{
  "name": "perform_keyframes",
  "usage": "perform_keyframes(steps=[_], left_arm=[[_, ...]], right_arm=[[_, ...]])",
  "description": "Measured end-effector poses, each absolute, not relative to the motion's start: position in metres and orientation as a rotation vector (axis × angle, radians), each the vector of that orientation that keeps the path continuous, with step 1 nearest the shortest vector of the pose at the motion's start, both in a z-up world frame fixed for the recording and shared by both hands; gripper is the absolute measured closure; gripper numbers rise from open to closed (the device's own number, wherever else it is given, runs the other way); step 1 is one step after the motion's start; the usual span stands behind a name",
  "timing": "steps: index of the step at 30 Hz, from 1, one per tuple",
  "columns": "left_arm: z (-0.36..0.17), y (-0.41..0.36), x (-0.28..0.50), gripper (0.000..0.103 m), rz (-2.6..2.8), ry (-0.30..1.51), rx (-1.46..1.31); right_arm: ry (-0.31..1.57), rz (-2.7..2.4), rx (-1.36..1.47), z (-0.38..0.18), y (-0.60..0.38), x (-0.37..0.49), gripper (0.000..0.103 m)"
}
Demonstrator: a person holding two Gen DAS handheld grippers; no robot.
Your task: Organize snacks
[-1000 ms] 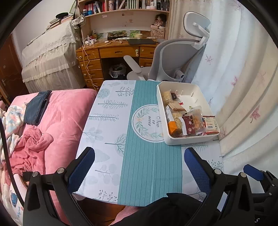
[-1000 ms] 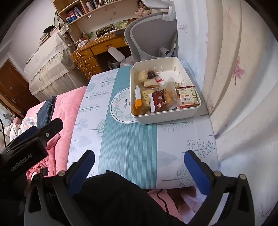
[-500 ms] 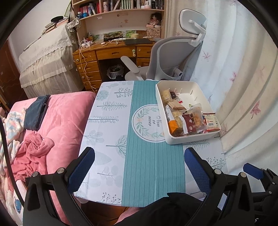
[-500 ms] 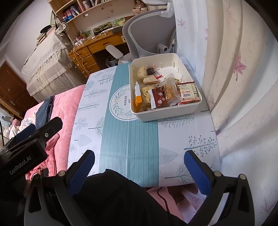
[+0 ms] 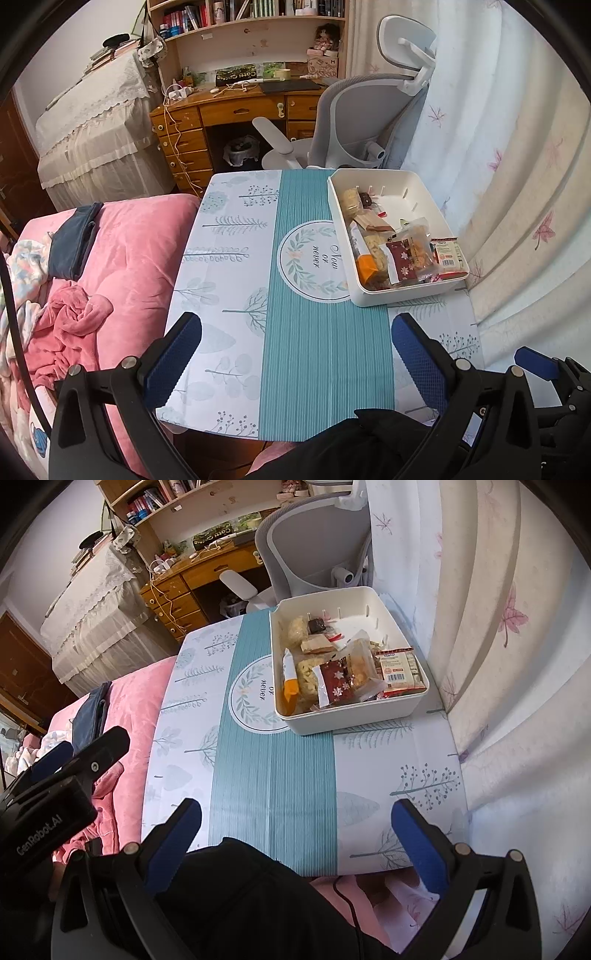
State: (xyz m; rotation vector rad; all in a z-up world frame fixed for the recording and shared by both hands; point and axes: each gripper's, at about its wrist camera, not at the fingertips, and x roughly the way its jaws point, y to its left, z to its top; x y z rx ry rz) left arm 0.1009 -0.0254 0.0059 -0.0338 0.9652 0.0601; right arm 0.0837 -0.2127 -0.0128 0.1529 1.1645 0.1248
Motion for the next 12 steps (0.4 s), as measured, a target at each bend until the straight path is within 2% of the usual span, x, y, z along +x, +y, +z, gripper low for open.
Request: perform_keyframes(steps=[12], left_arm=[[0.0046,-0.0278,0.1039,0.001,0.046,0.967,-0.031]], right_arm=[[1.178,0.11,0.157,-0.0156,-0.2139,0.0843,0.0]])
